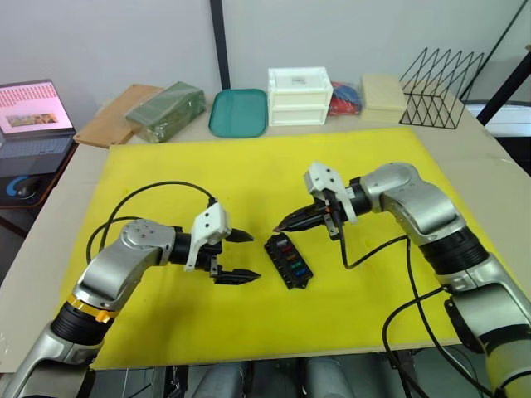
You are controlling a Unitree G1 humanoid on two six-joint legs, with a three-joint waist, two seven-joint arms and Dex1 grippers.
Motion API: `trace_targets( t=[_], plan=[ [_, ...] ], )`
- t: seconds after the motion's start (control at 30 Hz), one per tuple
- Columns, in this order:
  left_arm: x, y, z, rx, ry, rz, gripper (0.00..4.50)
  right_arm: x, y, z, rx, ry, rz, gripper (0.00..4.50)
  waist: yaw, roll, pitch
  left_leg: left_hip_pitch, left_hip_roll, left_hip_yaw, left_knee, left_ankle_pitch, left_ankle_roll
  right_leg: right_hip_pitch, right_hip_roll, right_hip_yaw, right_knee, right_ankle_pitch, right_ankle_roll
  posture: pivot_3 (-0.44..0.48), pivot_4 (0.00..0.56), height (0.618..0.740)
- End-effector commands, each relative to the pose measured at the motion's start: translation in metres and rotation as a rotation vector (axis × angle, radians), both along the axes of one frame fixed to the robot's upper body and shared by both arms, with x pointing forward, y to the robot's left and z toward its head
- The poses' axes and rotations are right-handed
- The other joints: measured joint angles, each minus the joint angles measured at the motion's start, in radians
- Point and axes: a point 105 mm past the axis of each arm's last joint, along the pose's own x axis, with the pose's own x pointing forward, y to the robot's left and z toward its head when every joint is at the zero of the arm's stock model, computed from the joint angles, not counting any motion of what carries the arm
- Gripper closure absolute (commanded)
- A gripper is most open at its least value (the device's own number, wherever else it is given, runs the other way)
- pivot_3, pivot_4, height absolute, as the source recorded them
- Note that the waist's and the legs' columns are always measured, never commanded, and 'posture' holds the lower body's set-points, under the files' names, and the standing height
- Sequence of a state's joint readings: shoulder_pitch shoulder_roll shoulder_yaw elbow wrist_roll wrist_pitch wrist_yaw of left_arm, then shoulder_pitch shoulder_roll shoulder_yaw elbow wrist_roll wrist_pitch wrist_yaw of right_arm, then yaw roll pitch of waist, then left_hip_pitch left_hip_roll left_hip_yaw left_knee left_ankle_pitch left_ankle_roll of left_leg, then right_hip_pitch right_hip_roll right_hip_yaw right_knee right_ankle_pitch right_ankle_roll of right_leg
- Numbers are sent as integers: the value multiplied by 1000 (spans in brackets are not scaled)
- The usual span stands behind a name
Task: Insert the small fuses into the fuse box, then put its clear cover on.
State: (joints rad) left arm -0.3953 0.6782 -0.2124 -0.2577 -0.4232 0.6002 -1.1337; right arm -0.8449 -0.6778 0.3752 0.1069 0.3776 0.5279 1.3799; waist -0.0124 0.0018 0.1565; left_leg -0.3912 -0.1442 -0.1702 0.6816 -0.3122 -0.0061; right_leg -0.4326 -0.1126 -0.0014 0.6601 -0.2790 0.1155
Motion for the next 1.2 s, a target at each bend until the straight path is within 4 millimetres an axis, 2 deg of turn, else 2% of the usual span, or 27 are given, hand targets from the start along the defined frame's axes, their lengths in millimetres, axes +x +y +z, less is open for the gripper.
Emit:
trace_targets(
  t=[0.03,0.3,0.8,1.2],
  plan=[
    [-3,0,5,-9,-19,-18,16,-1,4,14,51,-14,32,4500,0,0,0,0,0,0,0,0,0,0,0,0,0,0,0,0,150,740],
    [-5,-6,-3,-4,8,-40,16,11,7,6,64,-13,25,4500,1,0,0,0,0,0,0,0,0,0,0,0,0,0,0,0,150,740],
    [-7,-4,-8,12,16,-36,16,13,10,-12,29,-12,64,4500,-2,0,0,0,0,0,1,0,0,0,0,0,1,0,0,0,150,740],
    [-5,-1,-7,26,8,-26,16,14,3,-33,-33,-25,64,4500,-2,0,0,0,0,0,1,0,0,0,0,0,1,0,0,0,150,740]
  ],
)
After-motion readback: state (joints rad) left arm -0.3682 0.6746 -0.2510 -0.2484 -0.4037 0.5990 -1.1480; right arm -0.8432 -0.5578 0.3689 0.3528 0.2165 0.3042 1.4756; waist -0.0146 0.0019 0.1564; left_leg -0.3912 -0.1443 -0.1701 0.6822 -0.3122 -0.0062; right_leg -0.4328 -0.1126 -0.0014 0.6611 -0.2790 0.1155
